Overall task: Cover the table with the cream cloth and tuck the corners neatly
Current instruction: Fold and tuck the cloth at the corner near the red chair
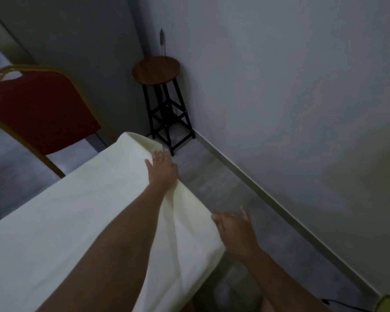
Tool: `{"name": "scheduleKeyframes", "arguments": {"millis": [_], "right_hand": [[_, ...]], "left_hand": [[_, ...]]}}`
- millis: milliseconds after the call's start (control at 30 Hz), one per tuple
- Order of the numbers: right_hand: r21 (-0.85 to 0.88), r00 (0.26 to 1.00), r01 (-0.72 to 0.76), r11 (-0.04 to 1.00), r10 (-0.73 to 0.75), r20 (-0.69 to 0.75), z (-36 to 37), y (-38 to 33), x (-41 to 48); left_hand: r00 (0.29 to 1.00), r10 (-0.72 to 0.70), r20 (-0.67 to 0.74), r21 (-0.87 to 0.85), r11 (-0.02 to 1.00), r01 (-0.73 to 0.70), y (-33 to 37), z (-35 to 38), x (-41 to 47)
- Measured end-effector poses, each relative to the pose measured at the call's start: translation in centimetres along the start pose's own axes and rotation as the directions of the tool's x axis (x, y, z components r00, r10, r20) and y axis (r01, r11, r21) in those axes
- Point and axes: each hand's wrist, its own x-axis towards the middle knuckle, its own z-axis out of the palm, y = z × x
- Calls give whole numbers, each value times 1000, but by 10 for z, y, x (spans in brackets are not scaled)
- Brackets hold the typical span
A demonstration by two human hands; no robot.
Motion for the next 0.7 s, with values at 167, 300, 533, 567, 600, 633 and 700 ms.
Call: {"name": "scheduleKeyframes", "arguments": {"millis": [167, 300, 533, 567, 600, 633, 700], "right_hand": [[-42, 986, 26, 999, -19, 167, -24, 84, -16], [-61, 952, 9, 998, 10, 306, -28, 149, -12], [-128, 905, 128, 983, -63, 420, -56, 164, 32], [-132, 903, 163, 978, -94, 419, -61, 160, 43], [-135, 898, 196, 971, -123, 422, -66, 155, 55], [-137, 894, 223, 965, -147, 423, -69, 151, 67], [-136, 889, 270, 953, -193, 414, -73, 143, 95]], "left_hand": [[998, -57, 15, 117, 992, 55, 23, 12, -34], [993, -107, -57, 122, 986, 113, 55, 36, -70], [974, -194, -119, 28, 980, 199, 73, 45, -103], [964, -232, -133, 10, 972, 235, 73, 44, -101], [953, -268, -140, -4, 963, 271, 73, 42, -97], [944, -296, -144, -12, 955, 297, 73, 40, -93], [927, -342, -155, -27, 939, 342, 73, 38, -77]]}}
